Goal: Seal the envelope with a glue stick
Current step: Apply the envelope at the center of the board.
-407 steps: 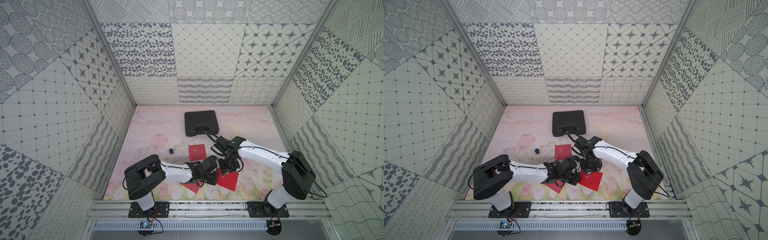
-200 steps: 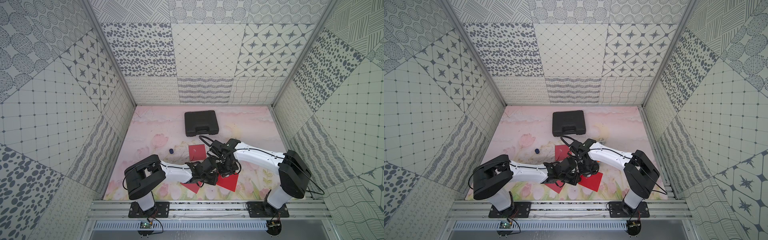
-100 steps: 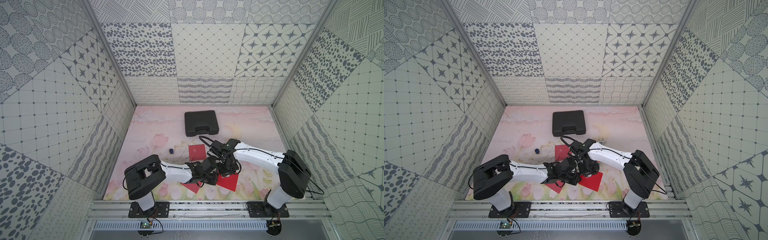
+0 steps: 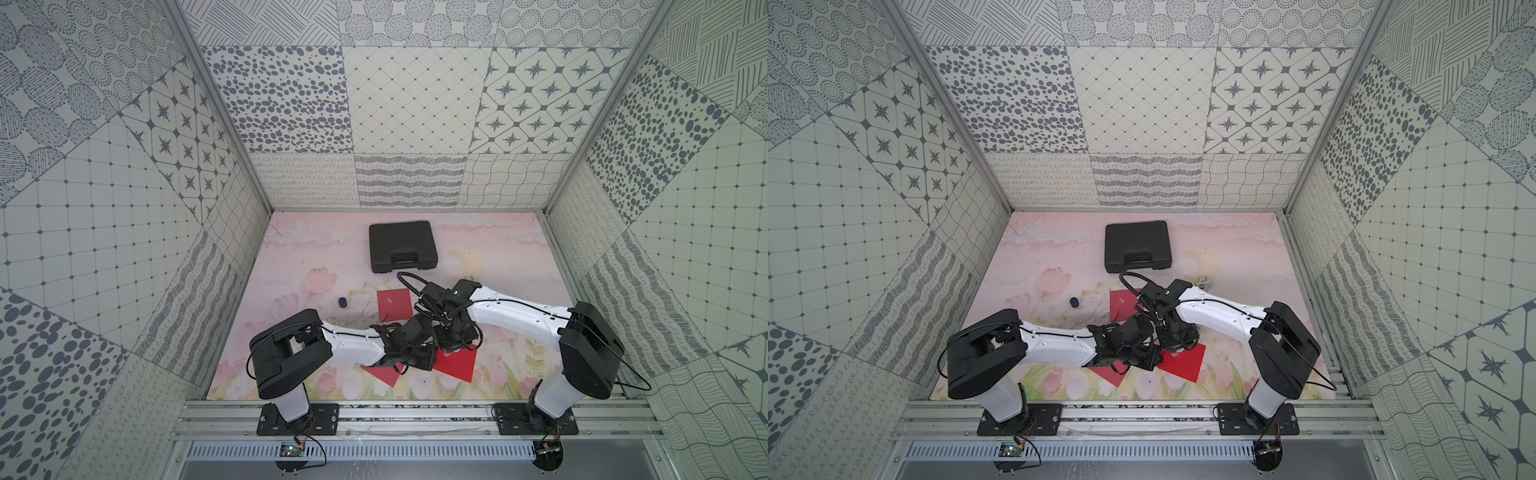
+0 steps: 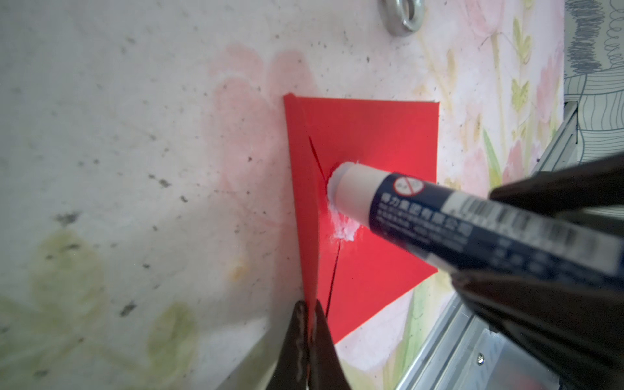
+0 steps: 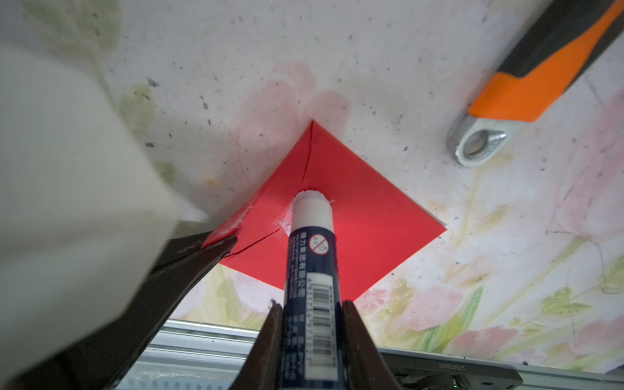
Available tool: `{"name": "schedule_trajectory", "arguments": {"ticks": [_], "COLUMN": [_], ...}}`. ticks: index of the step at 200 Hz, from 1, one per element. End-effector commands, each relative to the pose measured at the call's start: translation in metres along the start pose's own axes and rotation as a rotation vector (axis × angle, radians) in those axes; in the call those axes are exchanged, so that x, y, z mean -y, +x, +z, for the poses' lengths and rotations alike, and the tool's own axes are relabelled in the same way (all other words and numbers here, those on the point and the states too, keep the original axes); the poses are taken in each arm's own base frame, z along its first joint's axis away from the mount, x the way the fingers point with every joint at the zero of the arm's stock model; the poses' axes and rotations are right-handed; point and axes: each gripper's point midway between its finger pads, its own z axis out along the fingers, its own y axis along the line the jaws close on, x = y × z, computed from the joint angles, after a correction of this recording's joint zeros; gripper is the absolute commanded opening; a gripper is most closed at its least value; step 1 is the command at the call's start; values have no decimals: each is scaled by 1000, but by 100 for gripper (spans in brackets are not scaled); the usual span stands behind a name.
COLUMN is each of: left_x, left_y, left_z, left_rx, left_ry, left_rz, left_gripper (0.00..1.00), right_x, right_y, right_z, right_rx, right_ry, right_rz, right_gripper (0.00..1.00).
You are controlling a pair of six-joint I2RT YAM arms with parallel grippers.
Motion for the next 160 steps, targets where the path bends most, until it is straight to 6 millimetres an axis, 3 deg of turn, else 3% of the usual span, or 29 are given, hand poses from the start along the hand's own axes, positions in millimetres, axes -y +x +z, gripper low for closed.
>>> {"name": "schedule_trajectory", "arguments": {"ticks": [1, 25, 41, 71, 114, 160], "left_x": [-10, -10, -10, -11, -11, -13], "left_y": [8, 9, 9, 8, 8, 9], "left_z": [2, 3, 2, 2, 1, -1], "left_rx": [-45, -50, -50, -46, -43, -47], "left_ry": [-32, -31, -34, -36, -41, -71], "left_rz": [-14, -12, -14, -14, -15, -4], "left_gripper": [0, 0, 0, 0, 0, 0], "right_x": [5, -24, -31, -23, 10, -2], "right_y": [-1, 13, 16, 8, -8, -21], "right_z": [8, 13, 16, 18, 14, -15], "right_rx": [10, -71, -87, -51, 46, 144], "right_ry": [10, -156, -198, -146, 42, -123], "right_rz": [6, -16, -9, 8, 32, 93], "right_gripper": [0, 0, 0, 0, 0, 0]}}
